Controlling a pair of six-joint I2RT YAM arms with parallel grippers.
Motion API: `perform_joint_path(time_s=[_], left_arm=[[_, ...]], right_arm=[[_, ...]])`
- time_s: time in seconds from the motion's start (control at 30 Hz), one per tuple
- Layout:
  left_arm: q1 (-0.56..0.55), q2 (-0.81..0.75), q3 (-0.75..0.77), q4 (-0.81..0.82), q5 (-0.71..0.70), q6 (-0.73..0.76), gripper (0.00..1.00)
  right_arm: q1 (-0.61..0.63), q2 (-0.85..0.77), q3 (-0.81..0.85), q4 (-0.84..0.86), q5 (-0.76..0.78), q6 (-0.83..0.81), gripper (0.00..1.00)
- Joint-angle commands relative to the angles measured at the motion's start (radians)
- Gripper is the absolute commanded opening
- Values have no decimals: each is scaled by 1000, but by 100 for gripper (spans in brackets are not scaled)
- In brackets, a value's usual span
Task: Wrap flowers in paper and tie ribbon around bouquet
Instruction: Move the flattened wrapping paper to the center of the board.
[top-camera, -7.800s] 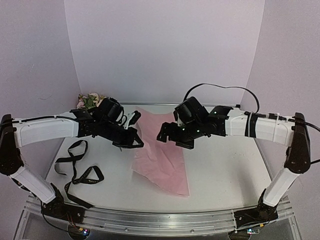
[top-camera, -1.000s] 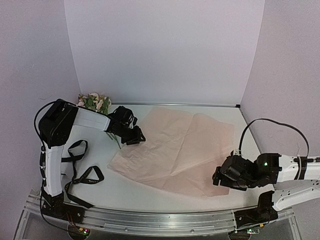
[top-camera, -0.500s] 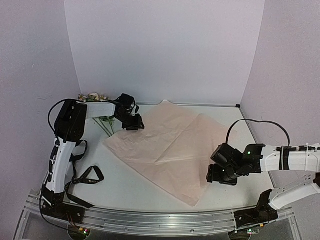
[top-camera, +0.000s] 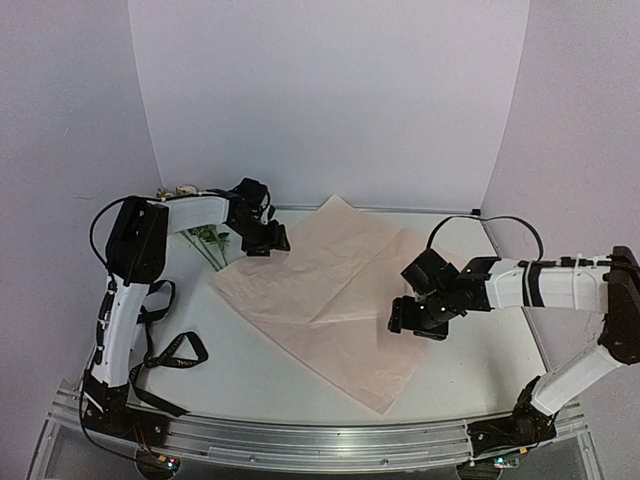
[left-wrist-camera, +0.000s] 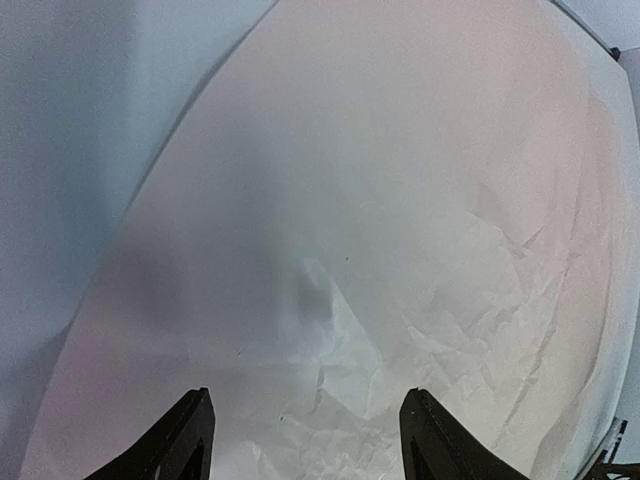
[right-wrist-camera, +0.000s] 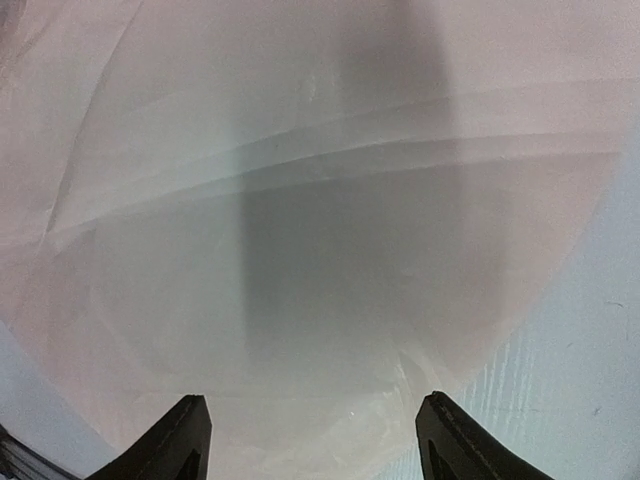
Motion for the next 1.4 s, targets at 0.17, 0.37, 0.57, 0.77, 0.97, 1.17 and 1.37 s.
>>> perform_joint_path(time_s=[0.17,0.37,0.57,0.77,0.97,1.17,1.37], left_arm=[[63,-406,-354,46,-196,-226,76],[81,-638,-775,229,-90,-377,80],[79,-805,-1058,450,-65,-533,82],[72,-776,-1160,649,16,-644,80],[65,-678,-1171,801,120,-677,44],[68,-683,-1105,598,173,-536,7],[96,-668,-1011,310,297,-278,0]], right_arm=[[1,162,113,21,57,-132,78],[1,197,127,22,52,-133,78],[0,183,137,6,48,-126,78],[0,179,161,-10,69,-131,80],[-1,166,201,-36,111,-136,80],[-6,154,235,-63,151,-151,80],[-8,138,230,-71,167,-151,80]])
